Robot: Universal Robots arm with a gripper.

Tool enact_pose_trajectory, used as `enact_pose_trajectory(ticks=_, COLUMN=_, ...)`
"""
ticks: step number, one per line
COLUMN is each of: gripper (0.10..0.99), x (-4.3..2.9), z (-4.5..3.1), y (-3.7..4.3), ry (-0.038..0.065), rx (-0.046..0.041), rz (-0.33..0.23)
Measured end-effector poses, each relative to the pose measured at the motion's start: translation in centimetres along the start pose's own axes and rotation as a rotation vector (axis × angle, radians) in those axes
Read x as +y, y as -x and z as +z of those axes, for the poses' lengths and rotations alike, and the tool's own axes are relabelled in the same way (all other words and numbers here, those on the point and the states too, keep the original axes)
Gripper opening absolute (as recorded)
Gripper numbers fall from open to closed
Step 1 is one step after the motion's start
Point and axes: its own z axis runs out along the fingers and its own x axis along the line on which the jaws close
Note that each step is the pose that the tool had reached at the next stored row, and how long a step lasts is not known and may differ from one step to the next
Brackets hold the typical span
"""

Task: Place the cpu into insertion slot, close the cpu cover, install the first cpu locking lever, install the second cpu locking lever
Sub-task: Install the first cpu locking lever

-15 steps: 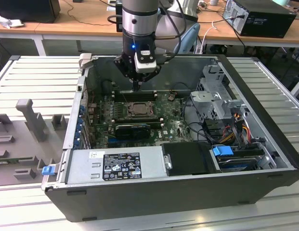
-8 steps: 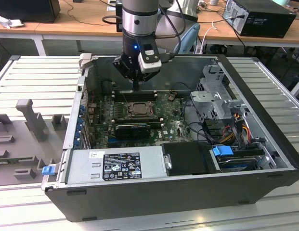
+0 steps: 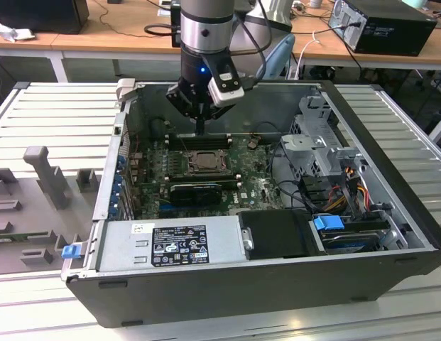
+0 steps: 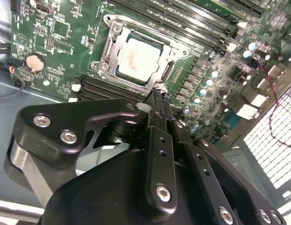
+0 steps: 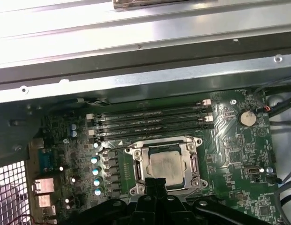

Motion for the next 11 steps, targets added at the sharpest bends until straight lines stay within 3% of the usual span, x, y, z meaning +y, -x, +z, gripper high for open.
enact_pose_trajectory(ticks=9, gripper=0.106, x=0.0, z=0.01, y=0.0, ry=-0.003, rx=0.0052, rz=-0.129)
enact_pose_trajectory(ticks=11, gripper=0.106, x=0.0, z=0.01, y=0.0, ry=-0.005, rx=0.0075, rz=-0.186)
